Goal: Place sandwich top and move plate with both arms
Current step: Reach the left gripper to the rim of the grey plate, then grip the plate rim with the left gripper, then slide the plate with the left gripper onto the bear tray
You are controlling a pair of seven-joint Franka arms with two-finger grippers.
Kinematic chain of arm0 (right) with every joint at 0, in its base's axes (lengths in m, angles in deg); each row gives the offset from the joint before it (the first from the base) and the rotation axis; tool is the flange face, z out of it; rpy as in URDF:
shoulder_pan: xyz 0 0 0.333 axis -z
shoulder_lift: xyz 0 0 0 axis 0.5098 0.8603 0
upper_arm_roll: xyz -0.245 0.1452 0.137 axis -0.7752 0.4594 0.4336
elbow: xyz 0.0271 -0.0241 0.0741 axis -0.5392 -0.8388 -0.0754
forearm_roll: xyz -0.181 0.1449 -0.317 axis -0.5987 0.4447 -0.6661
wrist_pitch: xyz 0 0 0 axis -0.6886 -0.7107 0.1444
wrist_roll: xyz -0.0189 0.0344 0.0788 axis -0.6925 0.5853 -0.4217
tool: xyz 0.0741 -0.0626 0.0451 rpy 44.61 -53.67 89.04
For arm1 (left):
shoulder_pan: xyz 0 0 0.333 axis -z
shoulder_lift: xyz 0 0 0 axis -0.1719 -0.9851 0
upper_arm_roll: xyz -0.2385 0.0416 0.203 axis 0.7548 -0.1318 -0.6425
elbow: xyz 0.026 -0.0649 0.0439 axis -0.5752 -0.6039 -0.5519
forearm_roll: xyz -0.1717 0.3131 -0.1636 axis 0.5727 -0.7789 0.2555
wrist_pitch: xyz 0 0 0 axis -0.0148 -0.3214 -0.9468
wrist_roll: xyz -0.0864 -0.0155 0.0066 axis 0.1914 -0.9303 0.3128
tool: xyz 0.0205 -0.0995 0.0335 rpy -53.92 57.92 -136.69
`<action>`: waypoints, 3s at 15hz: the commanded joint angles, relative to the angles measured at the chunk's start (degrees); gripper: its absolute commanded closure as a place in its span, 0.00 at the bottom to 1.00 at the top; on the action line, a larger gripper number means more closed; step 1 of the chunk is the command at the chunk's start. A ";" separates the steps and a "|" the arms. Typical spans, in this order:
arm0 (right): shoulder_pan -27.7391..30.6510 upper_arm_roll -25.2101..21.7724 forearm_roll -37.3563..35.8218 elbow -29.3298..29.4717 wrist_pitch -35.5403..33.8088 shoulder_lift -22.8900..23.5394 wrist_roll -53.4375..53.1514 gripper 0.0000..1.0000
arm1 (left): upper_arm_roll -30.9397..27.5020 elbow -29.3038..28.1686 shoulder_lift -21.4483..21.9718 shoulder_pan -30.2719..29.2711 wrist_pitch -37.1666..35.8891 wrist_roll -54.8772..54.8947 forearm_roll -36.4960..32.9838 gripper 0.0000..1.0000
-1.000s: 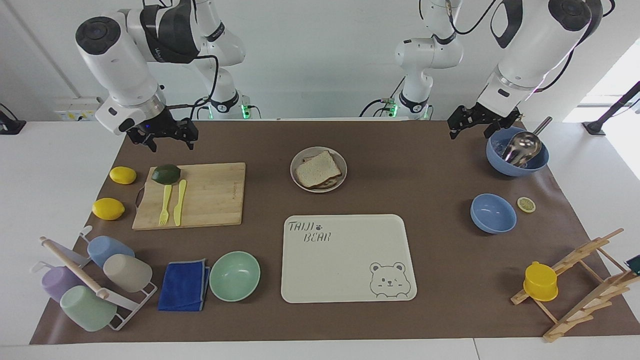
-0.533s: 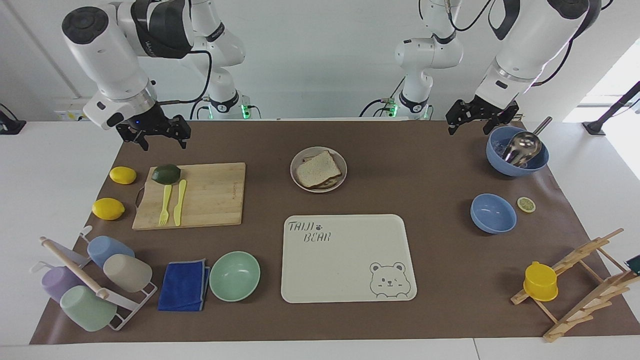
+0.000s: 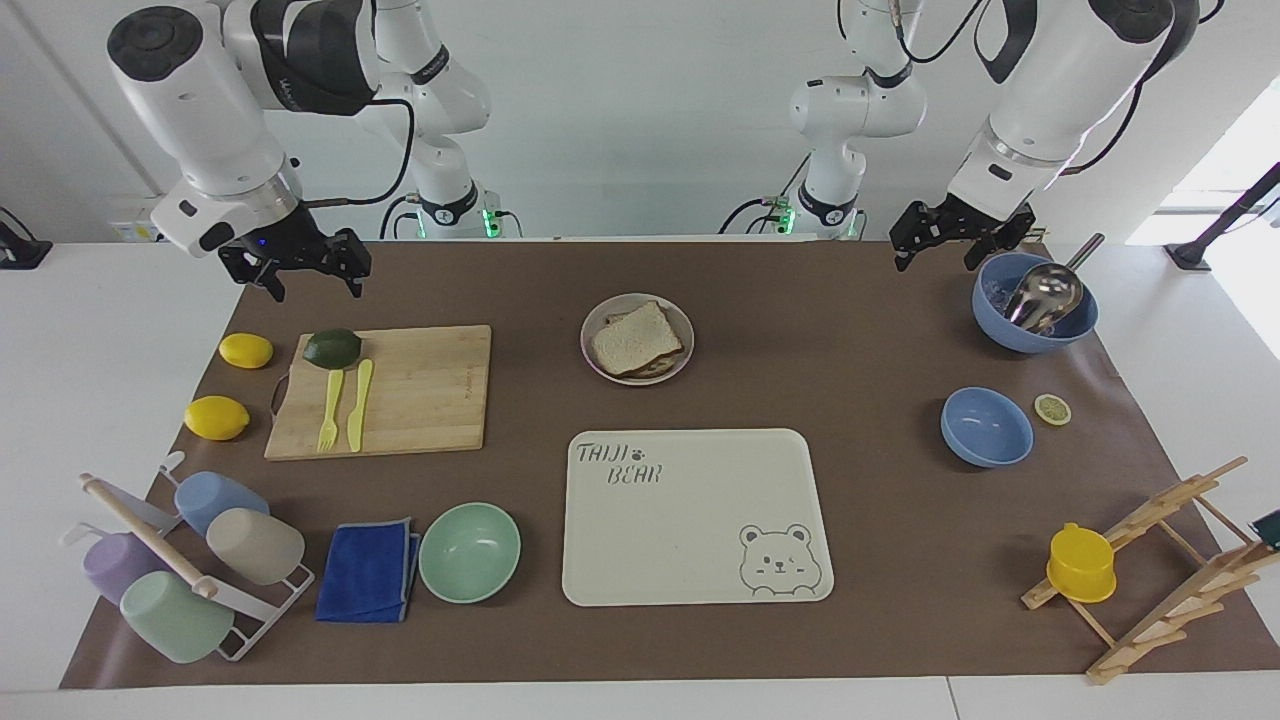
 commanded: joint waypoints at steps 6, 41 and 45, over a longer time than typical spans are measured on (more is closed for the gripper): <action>1.35 0.89 2.32 2.44 -1.12 0.90 0.06 0.00 | -0.33 -21.60 3.23 14.61 19.43 -10.33 6.99 0.00; 1.26 0.53 2.23 1.91 -1.39 0.11 -0.02 0.00 | -0.42 -35.61 -5.56 29.05 48.12 -19.15 22.12 1.00; 1.26 0.54 2.23 1.91 -1.39 0.11 -0.02 0.00 | -0.86 -23.43 -8.44 21.43 36.73 -16.61 22.03 1.00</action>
